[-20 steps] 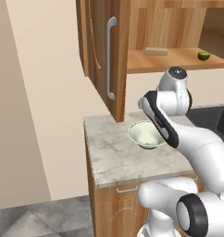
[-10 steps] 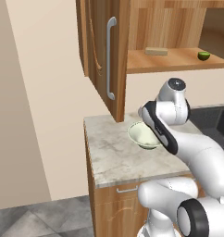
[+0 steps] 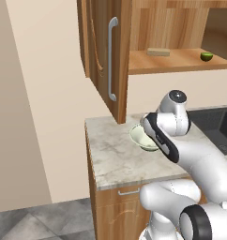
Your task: Open the cabinet. Pick the orange and kiwi from the cabinet and place them into the bowl. Then close the cabinet.
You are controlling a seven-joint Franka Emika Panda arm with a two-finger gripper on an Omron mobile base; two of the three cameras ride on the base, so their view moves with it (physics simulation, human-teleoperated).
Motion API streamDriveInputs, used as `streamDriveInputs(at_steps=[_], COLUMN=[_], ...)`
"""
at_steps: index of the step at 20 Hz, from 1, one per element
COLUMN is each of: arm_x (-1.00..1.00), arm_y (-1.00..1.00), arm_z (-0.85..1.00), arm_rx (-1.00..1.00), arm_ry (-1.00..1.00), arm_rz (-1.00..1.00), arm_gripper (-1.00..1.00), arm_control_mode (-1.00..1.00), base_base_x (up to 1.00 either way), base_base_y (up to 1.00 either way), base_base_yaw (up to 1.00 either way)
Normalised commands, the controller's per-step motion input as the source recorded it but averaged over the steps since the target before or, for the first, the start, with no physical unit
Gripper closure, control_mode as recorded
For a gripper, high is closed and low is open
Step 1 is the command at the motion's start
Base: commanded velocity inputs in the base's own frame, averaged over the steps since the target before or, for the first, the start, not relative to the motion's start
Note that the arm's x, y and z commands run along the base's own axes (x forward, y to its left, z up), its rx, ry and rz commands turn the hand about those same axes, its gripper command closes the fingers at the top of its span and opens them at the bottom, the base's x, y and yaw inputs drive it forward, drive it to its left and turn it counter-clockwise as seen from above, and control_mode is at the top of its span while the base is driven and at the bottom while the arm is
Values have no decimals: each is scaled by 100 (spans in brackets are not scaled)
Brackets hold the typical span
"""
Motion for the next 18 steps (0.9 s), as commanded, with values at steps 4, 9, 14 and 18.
streamDriveInputs(at_steps=[4,9,14,18], arm_x=[0,0,0,2], arm_y=[-2,-2,-3,-5], arm_z=[-32,-30,-25,-15], arm_rx=[0,0,0,0], arm_ry=[0,0,0,0], arm_rz=[0,0,0,0], arm_gripper=[100,100,100,100], arm_control_mode=[-100,-100,-100,-100], base_base_x=[0,0,0,0], base_base_y=[0,0,0,0], base_base_yaw=[0,0,0,0])
